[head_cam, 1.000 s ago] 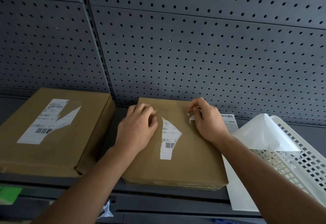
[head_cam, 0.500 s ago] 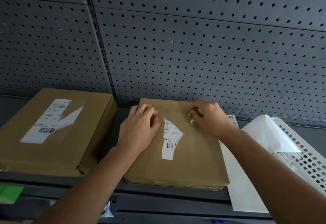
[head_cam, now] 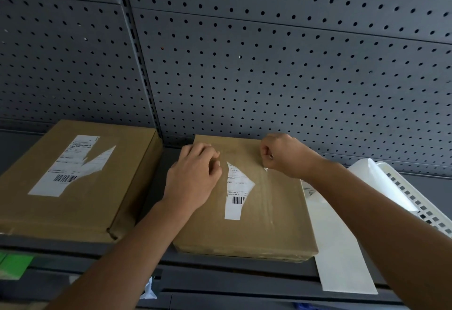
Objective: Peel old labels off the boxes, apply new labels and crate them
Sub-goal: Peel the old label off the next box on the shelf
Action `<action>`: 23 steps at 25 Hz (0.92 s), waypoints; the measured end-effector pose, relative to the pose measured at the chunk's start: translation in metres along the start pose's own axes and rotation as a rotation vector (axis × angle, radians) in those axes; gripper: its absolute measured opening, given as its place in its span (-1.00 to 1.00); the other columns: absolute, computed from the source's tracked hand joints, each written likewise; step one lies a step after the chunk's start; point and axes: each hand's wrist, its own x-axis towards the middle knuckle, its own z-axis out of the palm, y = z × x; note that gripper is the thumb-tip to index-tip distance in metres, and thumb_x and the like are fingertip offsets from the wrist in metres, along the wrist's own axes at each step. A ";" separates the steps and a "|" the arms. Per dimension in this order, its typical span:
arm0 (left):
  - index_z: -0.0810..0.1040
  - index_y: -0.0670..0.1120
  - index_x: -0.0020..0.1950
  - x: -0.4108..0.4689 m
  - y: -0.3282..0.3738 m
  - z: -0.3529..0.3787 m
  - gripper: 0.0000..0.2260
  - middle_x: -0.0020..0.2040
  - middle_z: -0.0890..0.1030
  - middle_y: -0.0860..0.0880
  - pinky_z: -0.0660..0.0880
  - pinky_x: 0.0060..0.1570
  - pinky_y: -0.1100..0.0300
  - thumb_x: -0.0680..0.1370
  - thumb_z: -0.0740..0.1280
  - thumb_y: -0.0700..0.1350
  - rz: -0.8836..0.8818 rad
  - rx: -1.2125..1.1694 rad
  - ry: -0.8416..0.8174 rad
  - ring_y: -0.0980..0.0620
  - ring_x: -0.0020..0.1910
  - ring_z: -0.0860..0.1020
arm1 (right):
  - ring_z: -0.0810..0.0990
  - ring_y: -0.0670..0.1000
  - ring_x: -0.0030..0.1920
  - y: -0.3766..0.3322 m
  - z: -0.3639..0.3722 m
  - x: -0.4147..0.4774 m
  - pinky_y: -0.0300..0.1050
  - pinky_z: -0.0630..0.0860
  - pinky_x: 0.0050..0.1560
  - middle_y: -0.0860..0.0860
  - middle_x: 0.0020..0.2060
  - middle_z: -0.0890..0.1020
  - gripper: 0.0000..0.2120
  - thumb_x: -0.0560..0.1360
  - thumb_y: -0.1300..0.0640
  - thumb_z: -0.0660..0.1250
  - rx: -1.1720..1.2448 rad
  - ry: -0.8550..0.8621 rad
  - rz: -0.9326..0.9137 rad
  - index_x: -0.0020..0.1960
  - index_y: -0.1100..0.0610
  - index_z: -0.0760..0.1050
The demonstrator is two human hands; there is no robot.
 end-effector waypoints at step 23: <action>0.51 0.08 0.18 0.000 0.000 0.000 -0.82 0.19 0.45 0.20 0.41 -0.20 0.17 0.62 0.23 0.07 0.017 0.012 0.019 0.14 0.22 0.37 | 0.56 -0.11 -0.11 0.008 0.011 -0.040 -0.31 0.47 -0.02 -0.06 -0.12 0.59 -0.95 0.47 0.24 0.39 0.309 0.162 -0.044 -0.10 0.11 0.61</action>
